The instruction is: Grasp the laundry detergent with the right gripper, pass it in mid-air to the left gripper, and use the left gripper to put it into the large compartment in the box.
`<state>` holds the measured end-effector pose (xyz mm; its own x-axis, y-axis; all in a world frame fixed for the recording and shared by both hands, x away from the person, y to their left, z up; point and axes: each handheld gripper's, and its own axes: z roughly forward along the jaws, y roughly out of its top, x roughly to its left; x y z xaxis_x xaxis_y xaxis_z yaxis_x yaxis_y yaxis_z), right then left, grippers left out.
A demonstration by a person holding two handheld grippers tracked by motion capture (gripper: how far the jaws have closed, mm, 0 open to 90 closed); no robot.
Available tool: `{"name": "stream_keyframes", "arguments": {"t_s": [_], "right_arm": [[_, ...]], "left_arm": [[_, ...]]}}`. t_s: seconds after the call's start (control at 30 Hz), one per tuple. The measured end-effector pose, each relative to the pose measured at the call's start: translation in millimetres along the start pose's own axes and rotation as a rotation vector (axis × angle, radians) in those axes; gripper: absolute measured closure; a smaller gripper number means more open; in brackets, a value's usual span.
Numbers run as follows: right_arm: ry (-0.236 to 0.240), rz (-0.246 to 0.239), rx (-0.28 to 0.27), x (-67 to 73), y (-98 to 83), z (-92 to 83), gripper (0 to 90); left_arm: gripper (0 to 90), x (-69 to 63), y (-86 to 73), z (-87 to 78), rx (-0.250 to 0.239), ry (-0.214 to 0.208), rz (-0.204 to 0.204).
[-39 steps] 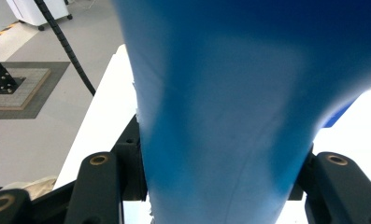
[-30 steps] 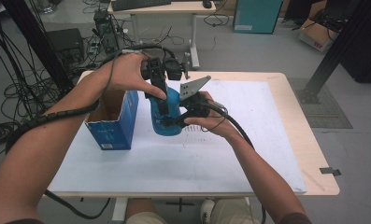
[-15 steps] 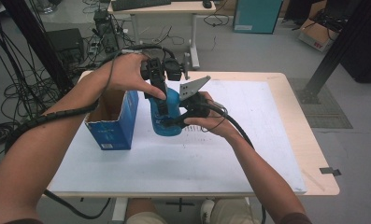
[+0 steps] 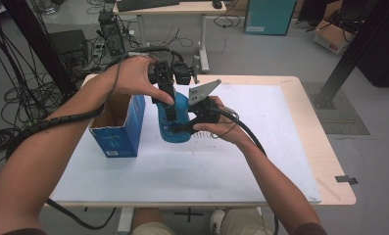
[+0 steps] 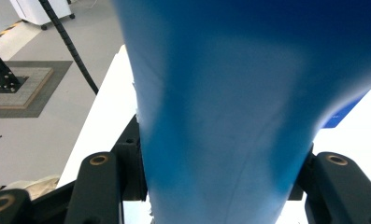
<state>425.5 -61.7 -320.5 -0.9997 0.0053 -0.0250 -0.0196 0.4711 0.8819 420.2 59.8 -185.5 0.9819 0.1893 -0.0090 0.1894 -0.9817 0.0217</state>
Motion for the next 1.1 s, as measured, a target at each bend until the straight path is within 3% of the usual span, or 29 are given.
{"name": "stream_keyframes", "arguments": {"t_s": [0.27,0.37,0.77,1.07,1.1], "right_arm": [[-0.001,-0.004,-0.001,0.4,0.1,-0.8,43.1],[-0.002,0.023,-0.006,2.3,0.8,-1.4,43.1],[0.003,0.012,-0.007,3.0,1.2,-1.0,43.1],[0.004,0.016,-0.005,3.6,1.4,-2.2,43.1],[-0.019,-0.035,-0.026,0.2,1.7,-2.0,43.0]], "left_arm": [[4.9,0.0,2.3,0.7,0.0,-0.006,0.003],[5.1,-0.4,2.6,0.8,-0.001,-0.003,0.0],[6.2,-0.2,2.9,0.5,0.011,0.003,0.007],[15.0,-0.5,2.9,1.0,0.014,0.006,0.016],[16.9,-0.9,2.8,1.9,0.01,0.012,0.019]]}}
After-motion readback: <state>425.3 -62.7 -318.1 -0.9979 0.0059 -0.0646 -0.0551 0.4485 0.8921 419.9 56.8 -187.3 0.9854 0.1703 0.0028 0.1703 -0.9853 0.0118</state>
